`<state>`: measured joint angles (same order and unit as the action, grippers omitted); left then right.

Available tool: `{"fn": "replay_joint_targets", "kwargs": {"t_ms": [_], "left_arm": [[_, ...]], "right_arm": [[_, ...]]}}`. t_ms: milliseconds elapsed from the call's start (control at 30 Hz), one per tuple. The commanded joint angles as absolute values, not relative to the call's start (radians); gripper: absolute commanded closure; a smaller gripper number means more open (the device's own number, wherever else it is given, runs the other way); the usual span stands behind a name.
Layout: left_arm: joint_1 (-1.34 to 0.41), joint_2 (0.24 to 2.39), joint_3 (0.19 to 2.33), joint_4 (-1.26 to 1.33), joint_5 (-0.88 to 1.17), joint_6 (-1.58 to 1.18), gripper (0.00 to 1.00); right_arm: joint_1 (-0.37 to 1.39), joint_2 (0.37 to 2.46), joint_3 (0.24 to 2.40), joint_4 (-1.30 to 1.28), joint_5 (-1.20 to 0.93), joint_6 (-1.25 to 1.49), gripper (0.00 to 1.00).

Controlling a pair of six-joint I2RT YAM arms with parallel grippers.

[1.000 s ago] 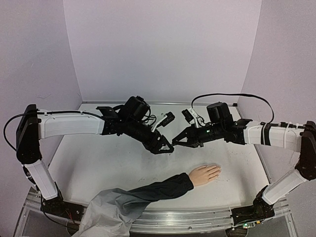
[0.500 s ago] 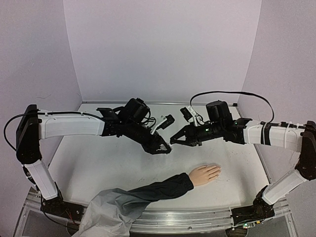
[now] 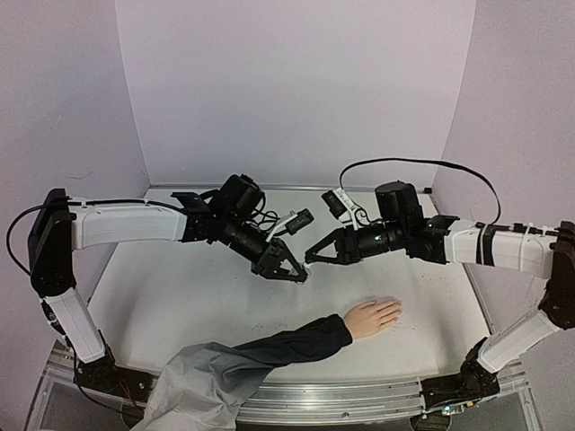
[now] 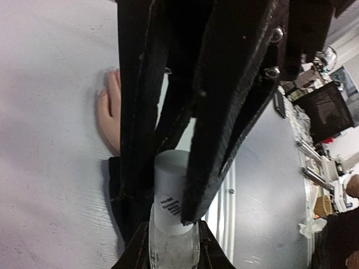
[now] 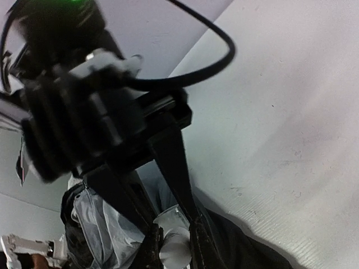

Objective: Paint the nails

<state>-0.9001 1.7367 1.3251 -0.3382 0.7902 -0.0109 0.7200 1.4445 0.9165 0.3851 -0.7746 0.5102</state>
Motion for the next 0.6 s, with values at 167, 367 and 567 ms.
{"fn": "replay_joint_targets", "kwargs": {"t_ms": [167, 367, 567], "left_arm": [[-0.833, 1.576, 1.273, -0.308, 0.950, 0.072, 1.00], [-0.894, 1.447, 1.185, -0.254, 0.286, 0.060, 1.00], [-0.922, 1.386, 1.131, -0.209, -0.030, 0.011, 1.00]], "right_arm": [[0.761, 1.420, 0.913, 0.474, -1.029, 0.199, 1.00], [0.761, 1.417, 1.002, 0.400, -0.609, 0.337, 0.53], [0.771, 1.409, 0.972, 0.531, -0.487, 0.586, 0.35]]}}
